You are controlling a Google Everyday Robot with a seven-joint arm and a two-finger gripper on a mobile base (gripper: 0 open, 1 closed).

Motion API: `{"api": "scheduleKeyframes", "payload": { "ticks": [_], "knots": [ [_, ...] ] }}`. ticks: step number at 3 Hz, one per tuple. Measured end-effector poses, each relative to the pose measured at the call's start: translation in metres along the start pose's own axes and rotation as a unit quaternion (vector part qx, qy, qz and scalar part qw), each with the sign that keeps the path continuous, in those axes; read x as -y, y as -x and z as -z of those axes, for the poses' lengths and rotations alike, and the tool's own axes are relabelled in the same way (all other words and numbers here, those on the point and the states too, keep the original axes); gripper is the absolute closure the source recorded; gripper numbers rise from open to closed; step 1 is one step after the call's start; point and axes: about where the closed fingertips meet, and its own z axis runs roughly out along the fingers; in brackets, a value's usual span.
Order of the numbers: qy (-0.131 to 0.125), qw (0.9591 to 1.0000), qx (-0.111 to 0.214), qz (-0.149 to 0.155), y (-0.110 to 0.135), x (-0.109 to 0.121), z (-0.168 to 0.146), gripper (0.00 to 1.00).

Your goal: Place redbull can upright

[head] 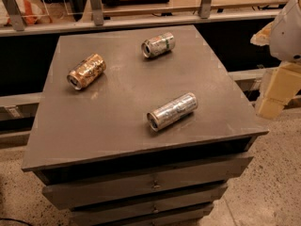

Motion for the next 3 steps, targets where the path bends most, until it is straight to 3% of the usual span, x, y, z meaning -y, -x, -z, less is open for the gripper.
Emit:
{"api": "scheduleKeyframes", "payload": {
  "ticks": [2, 3],
  "knots": [
    [0.002, 0.9998, -0.004, 0.017, 0.007, 0.003, -0.002, 0.00],
    [0.027, 0.9962, -0.015, 0.081, 0.023, 0.005, -0.013, 0.00]
  ]
}}
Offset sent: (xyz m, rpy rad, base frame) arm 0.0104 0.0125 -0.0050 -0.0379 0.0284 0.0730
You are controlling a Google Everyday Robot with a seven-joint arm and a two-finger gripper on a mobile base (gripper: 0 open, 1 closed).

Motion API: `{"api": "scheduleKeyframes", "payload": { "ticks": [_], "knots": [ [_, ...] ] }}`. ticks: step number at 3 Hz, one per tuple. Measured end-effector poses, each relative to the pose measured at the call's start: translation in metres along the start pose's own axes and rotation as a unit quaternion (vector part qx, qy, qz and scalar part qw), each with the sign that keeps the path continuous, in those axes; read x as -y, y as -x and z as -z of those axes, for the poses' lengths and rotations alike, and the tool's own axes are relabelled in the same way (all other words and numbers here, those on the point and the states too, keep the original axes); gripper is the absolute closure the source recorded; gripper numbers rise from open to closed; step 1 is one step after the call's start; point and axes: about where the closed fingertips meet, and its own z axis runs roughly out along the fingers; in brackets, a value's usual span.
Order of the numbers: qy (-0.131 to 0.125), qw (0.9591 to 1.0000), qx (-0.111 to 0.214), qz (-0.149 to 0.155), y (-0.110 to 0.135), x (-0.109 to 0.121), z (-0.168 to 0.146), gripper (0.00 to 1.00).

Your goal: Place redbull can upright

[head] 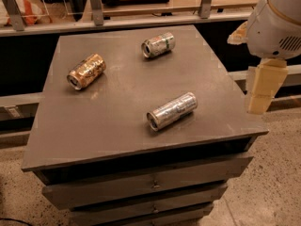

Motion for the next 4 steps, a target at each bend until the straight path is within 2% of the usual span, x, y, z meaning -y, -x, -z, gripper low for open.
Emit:
{"api": "scheduleKeyframes", "payload": {
  "ticks": [1, 2, 3, 4],
  "knots": [
    [0.056, 0.9939, 0.008, 0.095, 0.023, -0.002, -0.026, 0.00],
    [0.100, 0.9791, 0.037, 0.173, 0.043, -0.007, -0.055, 0.00],
    [0.123, 0.9645, 0.074, 0.222, 0.064, -0.008, -0.079, 0.00],
    [0.122, 0.9564, 0.089, 0.250, 0.085, -0.012, -0.092, 0.00]
  ]
}}
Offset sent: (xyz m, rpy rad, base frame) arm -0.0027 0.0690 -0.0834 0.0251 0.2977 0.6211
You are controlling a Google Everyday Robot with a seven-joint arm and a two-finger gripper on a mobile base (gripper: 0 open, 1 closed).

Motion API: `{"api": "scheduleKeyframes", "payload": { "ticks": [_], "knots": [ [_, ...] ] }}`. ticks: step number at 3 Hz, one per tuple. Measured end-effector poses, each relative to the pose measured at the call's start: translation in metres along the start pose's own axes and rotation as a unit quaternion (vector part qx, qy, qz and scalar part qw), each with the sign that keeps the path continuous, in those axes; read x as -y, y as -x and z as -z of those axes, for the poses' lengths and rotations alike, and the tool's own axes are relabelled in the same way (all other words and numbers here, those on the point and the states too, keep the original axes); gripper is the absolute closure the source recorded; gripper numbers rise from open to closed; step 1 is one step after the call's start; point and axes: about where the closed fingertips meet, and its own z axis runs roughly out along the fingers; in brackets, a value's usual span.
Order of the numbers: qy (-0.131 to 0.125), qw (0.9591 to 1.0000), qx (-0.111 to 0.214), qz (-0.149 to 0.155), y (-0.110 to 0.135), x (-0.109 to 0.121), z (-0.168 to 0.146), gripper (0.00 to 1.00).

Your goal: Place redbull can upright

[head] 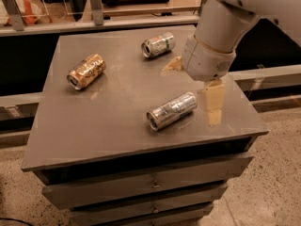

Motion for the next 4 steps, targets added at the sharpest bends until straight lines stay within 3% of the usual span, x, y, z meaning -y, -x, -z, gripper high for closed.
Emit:
{"api": "scheduleKeyframes", "payload": {
  "ticks": [1, 3, 4],
  "knots": [
    [-0.009, 0.9997, -0.015, 0.015, 0.009, 0.008, -0.017, 0.00],
    [-0.022, 0.9989, -0.039, 0.015, -0.001, 0.039, -0.041, 0.00],
    [-0.008, 0.9988, -0.040, 0.026, -0.005, 0.052, -0.054, 0.17]
  ]
}}
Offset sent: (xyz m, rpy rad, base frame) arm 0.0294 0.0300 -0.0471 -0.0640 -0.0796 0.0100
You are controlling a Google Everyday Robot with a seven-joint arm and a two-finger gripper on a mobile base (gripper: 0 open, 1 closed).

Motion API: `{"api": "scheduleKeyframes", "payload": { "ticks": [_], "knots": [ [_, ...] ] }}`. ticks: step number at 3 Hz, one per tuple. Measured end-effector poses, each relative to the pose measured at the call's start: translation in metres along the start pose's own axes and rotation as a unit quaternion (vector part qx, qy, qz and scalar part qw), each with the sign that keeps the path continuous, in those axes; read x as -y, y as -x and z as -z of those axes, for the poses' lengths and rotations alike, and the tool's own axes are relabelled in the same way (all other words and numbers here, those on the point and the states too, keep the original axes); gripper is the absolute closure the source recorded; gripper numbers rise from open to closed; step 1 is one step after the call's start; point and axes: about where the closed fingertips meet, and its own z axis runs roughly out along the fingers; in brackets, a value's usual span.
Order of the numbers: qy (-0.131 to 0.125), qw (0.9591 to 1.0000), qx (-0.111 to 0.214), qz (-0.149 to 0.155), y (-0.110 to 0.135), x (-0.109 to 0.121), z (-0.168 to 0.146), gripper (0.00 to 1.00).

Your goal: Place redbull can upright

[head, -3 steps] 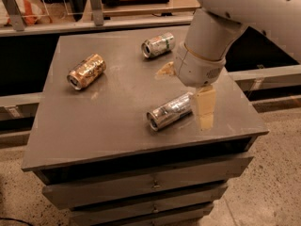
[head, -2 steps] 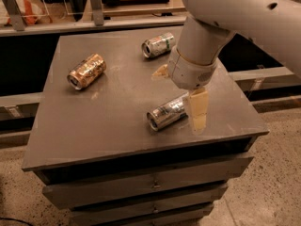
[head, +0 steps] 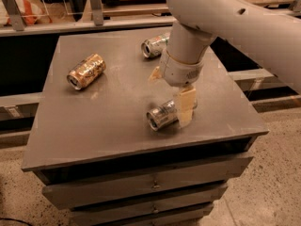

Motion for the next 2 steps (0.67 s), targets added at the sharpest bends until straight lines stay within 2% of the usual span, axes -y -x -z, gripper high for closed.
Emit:
{"api": "scheduleKeyframes", "payload": {
  "ticks": [1, 2],
  "knots": [
    [0.012, 0.9998, -0.006, 0.014, -0.0004, 0.0041, -0.0096, 0.41],
    [0.024, 0.9996, 0.002, 0.012, 0.0005, -0.0037, -0.0171, 0.64]
  ]
}}
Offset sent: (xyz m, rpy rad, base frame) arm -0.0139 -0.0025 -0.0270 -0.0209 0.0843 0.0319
